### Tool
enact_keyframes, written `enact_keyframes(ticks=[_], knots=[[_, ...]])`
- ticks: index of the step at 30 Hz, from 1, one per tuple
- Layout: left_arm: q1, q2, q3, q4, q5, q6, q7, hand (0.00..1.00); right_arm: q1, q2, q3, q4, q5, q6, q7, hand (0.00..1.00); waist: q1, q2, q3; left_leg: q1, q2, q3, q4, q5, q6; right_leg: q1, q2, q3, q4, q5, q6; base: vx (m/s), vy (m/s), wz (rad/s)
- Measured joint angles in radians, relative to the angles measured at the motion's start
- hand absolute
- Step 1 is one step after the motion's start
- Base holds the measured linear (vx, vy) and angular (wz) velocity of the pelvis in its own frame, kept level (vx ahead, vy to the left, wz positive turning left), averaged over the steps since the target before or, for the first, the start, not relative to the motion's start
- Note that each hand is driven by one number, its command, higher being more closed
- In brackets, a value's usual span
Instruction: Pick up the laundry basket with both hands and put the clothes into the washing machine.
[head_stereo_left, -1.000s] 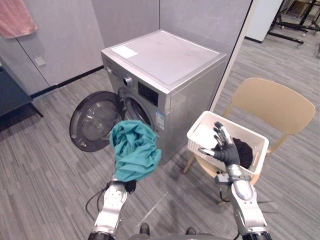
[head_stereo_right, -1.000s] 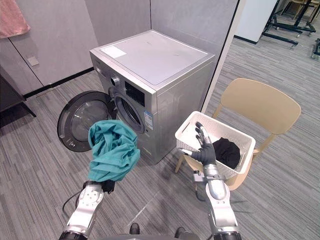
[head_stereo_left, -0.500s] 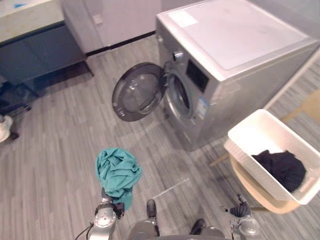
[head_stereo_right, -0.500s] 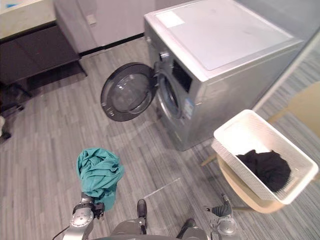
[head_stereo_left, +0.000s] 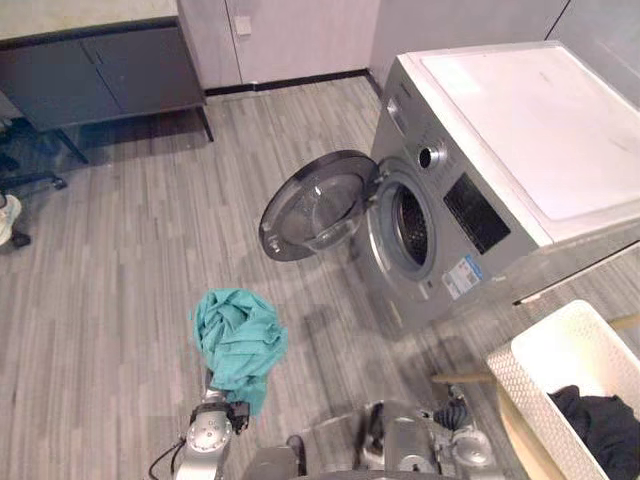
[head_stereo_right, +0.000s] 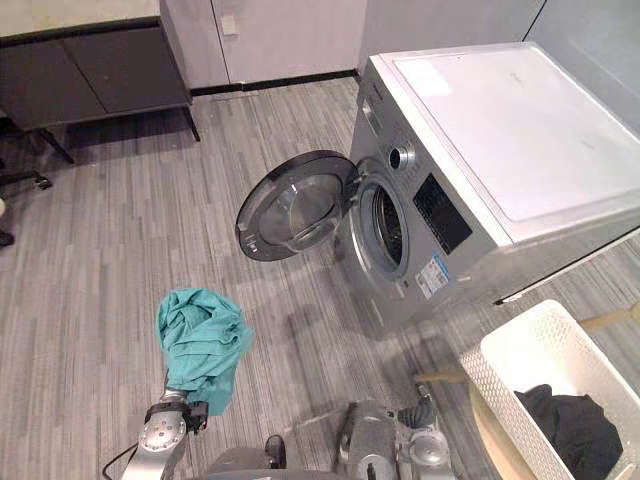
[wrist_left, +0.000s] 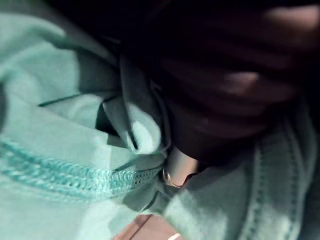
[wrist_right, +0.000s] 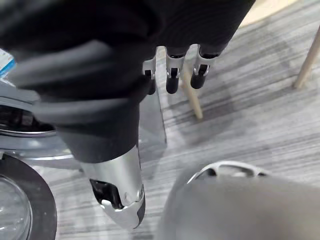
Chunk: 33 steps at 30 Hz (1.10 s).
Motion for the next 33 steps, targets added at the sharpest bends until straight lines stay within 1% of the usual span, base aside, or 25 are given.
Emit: enact_keyframes(ticks=[1,2,3,4,5,6,7,8,9,11,12,13,15,16,17,18,19,21,24,27,28,29,30,32,33], knots=[[-0.004,-0.001,-0.007,0.002,0.001,0.000,0.000,1.00,0.009,0.000,0.000,0.000,-0.001,0.000,0.000,0.00,-0.006,-0.010,-0.006,0.017,-0.002,-0.011,0.005,-0.010,-0.017,0.004,0.005,0.010,-0.002,0.065,-0.046,0.54,-0.077,0.63],[-0.020,-0.012,-0.034,0.015,0.006,0.001,-0.001,1.00,0.016,-0.007,-0.003,-0.002,-0.001,0.002,0.000,0.00,-0.018,0.018,-0.003,0.019,0.015,-0.013,0.058,-0.018,-0.044,0.017,0.006,-0.008,0.038,0.076,-0.086,0.66,-0.142,0.40],[-0.027,-0.023,-0.049,0.013,0.007,0.002,-0.003,1.00,0.008,-0.007,-0.004,-0.029,-0.001,0.001,0.004,0.00,-0.019,0.028,0.004,-0.023,0.046,0.015,0.202,-0.001,-0.074,0.051,0.013,-0.024,0.054,0.021,-0.095,0.79,-0.190,0.23],[-0.027,-0.030,-0.050,0.013,0.008,0.003,-0.007,1.00,0.011,-0.006,-0.003,-0.052,-0.001,0.001,0.006,0.00,-0.022,0.039,0.011,-0.062,0.063,0.025,0.329,0.011,-0.091,0.087,0.036,-0.025,0.045,0.006,-0.097,0.77,-0.177,-0.08],[-0.022,-0.050,-0.048,0.006,0.008,0.003,-0.023,1.00,0.027,-0.009,0.003,-0.109,-0.001,0.000,0.006,0.00,-0.018,0.073,0.030,-0.170,0.144,0.032,0.662,0.111,-0.107,0.191,0.092,-0.009,-0.013,-0.004,-0.103,0.60,-0.101,-0.67],[-0.001,-0.069,-0.051,-0.011,0.008,0.002,-0.027,1.00,0.030,-0.011,0.022,-0.146,-0.001,-0.001,0.003,0.00,0.015,0.079,0.028,-0.249,0.210,0.049,0.913,0.113,-0.100,0.282,0.153,0.046,-0.069,-0.016,-0.109,0.59,-0.059,-1.02],[0.003,-0.076,-0.060,-0.016,0.008,0.002,-0.030,1.00,0.030,-0.011,0.027,-0.169,-0.001,-0.003,0.003,0.00,0.030,0.078,0.028,-0.286,0.232,0.051,0.997,0.108,-0.097,0.321,0.173,0.073,-0.091,-0.016,-0.110,0.53,-0.020,-1.45],[0.004,-0.082,-0.078,-0.018,0.008,0.002,-0.043,1.00,0.028,-0.004,0.041,-0.194,0.000,-0.006,0.008,0.00,0.045,0.062,0.028,-0.358,0.246,0.065,1.065,0.093,-0.072,0.373,0.180,0.123,-0.116,-0.022,-0.113,0.41,0.003,-1.15],[0.000,-0.082,-0.097,-0.019,0.009,0.002,-0.049,1.00,0.029,0.002,0.056,-0.197,0.000,-0.008,0.010,0.00,0.060,0.052,0.028,-0.382,0.253,0.085,1.058,0.080,-0.052,0.391,0.177,0.155,-0.124,-0.023,-0.112,0.48,0.033,-1.36],[-0.015,-0.095,-0.144,-0.032,0.014,0.002,-0.064,1.00,0.030,0.032,0.059,-0.201,0.001,-0.004,0.006,0.00,0.068,0.041,0.027,-0.471,0.254,0.097,0.887,0.052,-0.006,0.442,0.162,0.261,-0.162,-0.025,-0.109,0.47,0.122,-1.40],[-0.016,-0.099,-0.148,-0.032,0.019,0.002,-0.064,1.00,0.030,0.037,0.059,-0.201,0.001,-0.002,0.006,0.00,0.070,0.040,0.028,-0.476,0.251,0.097,0.826,0.052,-0.006,0.450,0.158,0.282,-0.162,-0.028,-0.103,0.45,0.251,-1.71],[-0.018,-0.106,-0.154,-0.032,0.033,0.002,-0.064,1.00,0.027,0.043,0.060,-0.201,0.000,0.000,0.005,0.00,0.069,0.036,0.030,-0.476,0.229,0.047,0.651,0.052,-0.007,0.467,0.153,0.379,-0.157,-0.043,-0.077,0.42,0.343,-1.71],[-0.032,-0.107,-0.164,-0.028,0.045,0.001,-0.064,1.00,0.029,0.039,0.058,-0.190,-0.001,-0.001,0.001,0.00,0.080,0.043,0.026,-0.448,0.178,-0.068,0.452,0.062,-0.022,0.464,0.145,0.462,-0.134,-0.080,-0.024,0.35,0.407,-1.83],[-0.044,-0.111,-0.171,-0.011,0.045,-0.001,-0.063,1.00,0.018,0.016,0.057,-0.158,-0.003,-0.001,-0.001,0.00,0.082,0.080,0.021,-0.401,0.160,-0.180,0.254,0.149,-0.063,0.456,0.167,0.538,-0.096,-0.119,0.017,0.24,0.340,-1.63],[-0.039,-0.117,-0.180,-0.001,0.045,-0.001,-0.062,1.00,0.019,-0.001,0.054,-0.154,-0.004,-0.001,-0.003,0.00,0.078,0.111,0.013,-0.392,0.168,-0.220,0.216,0.225,-0.088,0.453,0.188,0.564,-0.080,-0.138,0.036,0.26,0.462,-1.56],[-0.065,-0.101,-0.187,0.029,0.046,-0.002,-0.063,1.00,0.008,0.011,0.046,-0.115,-0.008,0.003,-0.006,0.00,0.065,0.080,0.019,-0.393,0.157,-0.188,0.271,0.189,-0.112,0.441,0.168,0.601,-0.051,-0.169,0.060,0.13,0.335,-1.01],[-0.070,-0.077,-0.191,0.039,0.047,0.002,-0.062,1.00,0.016,0.020,0.047,-0.114,-0.009,0.005,-0.006,0.00,0.059,0.046,0.006,-0.369,0.132,-0.150,0.264,0.160,-0.089,0.430,0.133,0.623,-0.038,-0.175,0.072,0.18,0.454,-0.94],[-0.079,-0.055,-0.191,0.039,0.047,0.001,-0.063,1.00,0.022,0.027,0.047,-0.104,-0.010,-0.002,-0.006,0.00,0.056,0.018,-0.005,-0.349,0.114,-0.057,0.234,0.151,-0.074,0.410,0.089,0.681,-0.058,-0.151,0.112,0.08,0.293,-0.90],[-0.076,-0.036,-0.183,0.063,0.048,0.001,-0.061,1.00,0.008,0.026,0.059,-0.088,-0.010,-0.009,-0.006,0.00,0.060,0.016,-0.005,-0.323,0.116,0.072,0.223,0.118,-0.050,0.383,0.062,0.785,-0.109,-0.112,0.155,-0.08,0.245,-1.25],[-0.081,-0.016,-0.180,0.097,0.048,0.004,-0.060,1.00,0.008,0.018,0.058,-0.036,-0.008,-0.001,-0.013,0.00,0.052,0.016,-0.006,-0.313,0.114,0.165,0.191,0.110,-0.040,0.330,0.047,0.843,-0.151,-0.066,0.173,-0.10,0.117,-1.18],[-0.081,-0.014,-0.177,0.097,0.048,0.005,-0.059,1.00,0.006,0.017,0.059,-0.025,-0.008,0.001,-0.017,0.00,0.054,0.017,-0.006,-0.314,0.115,0.178,0.184,0.110,-0.040,0.313,0.049,0.829,-0.163,-0.040,0.172,-0.07,0.081,-1.30],[-0.080,-0.010,-0.171,0.096,0.047,0.008,-0.057,1.00,-0.008,0.015,0.059,0.001,-0.008,0.004,-0.018,0.00,0.055,0.023,-0.007,-0.318,0.134,0.188,0.161,0.111,-0.039,0.286,0.056,0.755,-0.188,0.026,0.153,-0.07,0.015,-1.38],[-0.080,0.001,-0.156,0.091,0.047,0.008,-0.055,1.00,-0.031,0.013,0.061,0.024,-0.008,0.005,-0.020,0.00,0.057,0.025,-0.011,-0.320,0.158,0.233,0.142,0.128,-0.031,0.248,0.049,0.570,-0.171,0.034,0.114,-0.05,-0.011,-1.33],[-0.093,0.005,-0.144,0.093,0.047,0.013,-0.051,1.00,-0.033,-0.008,0.058,0.032,-0.008,0.006,-0.024,0.00,0.038,0.030,-0.009,-0.327,0.158,0.256,0.142,0.134,-0.027,0.226,-0.010,0.324,-0.152,0.018,0.098,0.00,-0.031,-0.62],[-0.094,-0.001,-0.144,0.093,0.046,0.014,-0.050,1.00,-0.029,-0.019,0.058,0.034,-0.007,0.006,-0.023,0.00,0.030,0.038,-0.008,-0.328,0.156,0.256,0.141,0.133,-0.028,0.229,-0.015,0.308,-0.158,0.025,0.109,0.03,0.005,-0.18]])
